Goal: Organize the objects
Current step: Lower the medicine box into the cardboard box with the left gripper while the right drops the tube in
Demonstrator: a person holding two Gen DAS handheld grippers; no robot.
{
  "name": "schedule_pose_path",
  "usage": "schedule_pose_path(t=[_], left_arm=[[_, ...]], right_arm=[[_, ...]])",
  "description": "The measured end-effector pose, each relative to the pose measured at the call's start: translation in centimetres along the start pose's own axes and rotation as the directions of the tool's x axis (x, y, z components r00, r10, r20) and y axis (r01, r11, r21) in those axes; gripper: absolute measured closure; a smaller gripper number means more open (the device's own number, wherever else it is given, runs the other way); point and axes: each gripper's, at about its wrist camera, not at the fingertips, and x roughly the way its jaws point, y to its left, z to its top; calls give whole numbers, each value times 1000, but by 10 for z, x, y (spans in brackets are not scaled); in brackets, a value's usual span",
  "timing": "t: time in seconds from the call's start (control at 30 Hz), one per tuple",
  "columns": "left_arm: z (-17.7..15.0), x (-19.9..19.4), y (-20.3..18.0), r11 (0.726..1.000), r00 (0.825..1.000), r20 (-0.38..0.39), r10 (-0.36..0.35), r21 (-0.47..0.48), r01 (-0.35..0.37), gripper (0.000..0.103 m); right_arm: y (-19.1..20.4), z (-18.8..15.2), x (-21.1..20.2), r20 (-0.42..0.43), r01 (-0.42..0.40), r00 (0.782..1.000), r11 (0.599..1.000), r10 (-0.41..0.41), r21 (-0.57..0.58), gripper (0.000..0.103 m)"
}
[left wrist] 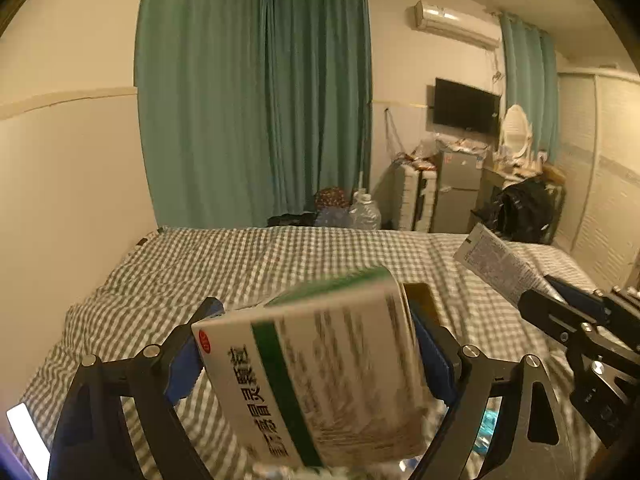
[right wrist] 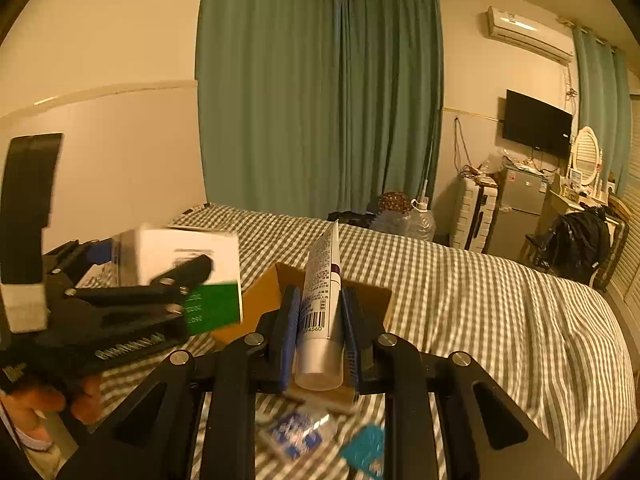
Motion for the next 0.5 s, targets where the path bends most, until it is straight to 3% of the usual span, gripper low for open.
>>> schedule_pose_path(t=[0.13, 0.3, 0.5], left_arm=[[2, 61, -9, 1000, 999, -51, 10, 24, -9, 18], [-18, 135, -16, 1000, 989, -147, 10, 26, -7, 19], [-34, 166, -21, 1000, 986, -168, -9, 25, 14, 19]], right_arm=[[-10, 3, 58, -49, -3, 999, 1000, 3, 9, 83], [-29, -17, 136, -141, -6, 990, 999, 11, 36, 83], [-49, -47, 181, -209, -20, 977, 996, 38, 91, 83]])
